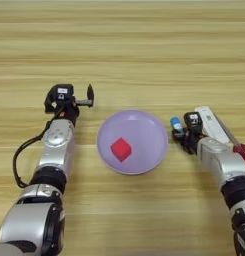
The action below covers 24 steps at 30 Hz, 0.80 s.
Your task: Move the objects on the table
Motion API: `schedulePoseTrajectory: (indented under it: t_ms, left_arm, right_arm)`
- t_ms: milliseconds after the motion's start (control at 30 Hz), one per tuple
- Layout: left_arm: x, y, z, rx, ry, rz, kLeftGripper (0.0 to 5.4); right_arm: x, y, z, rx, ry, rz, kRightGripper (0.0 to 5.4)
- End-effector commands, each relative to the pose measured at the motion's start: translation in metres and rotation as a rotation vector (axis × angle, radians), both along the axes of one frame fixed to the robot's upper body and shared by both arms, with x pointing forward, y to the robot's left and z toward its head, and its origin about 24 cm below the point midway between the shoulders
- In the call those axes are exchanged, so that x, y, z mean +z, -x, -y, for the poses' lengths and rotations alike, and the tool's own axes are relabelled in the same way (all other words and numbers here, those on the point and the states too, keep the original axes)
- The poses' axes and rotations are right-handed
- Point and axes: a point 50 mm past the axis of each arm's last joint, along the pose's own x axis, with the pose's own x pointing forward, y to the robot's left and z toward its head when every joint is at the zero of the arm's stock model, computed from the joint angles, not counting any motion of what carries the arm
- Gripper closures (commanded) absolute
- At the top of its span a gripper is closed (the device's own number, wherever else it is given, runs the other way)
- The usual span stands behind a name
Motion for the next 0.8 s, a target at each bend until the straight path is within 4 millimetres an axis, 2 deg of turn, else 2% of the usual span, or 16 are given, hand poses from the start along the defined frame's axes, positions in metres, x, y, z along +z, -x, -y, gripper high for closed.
schedulePoseTrajectory:
  t_ms: [33, 400, 800]
  left_arm:
    - [0.004, -0.004, 0.003, -0.005, 0.0, 0.006, 0.0]
    - [0.004, -0.003, 0.004, -0.006, 0.0, 0.007, 0.0]
    - [0.004, -0.003, 0.005, -0.006, -0.001, 0.006, 0.0]
  right_arm:
    - [0.009, 0.0, -0.006, 0.029, -0.019, 0.056, 3.99]
    - [0.029, -0.001, -0.017, 0.08, -0.004, 0.226, 3.99]
    - [0.023, 0.011, -0.053, 0.223, -0.021, 0.228, 3.99]
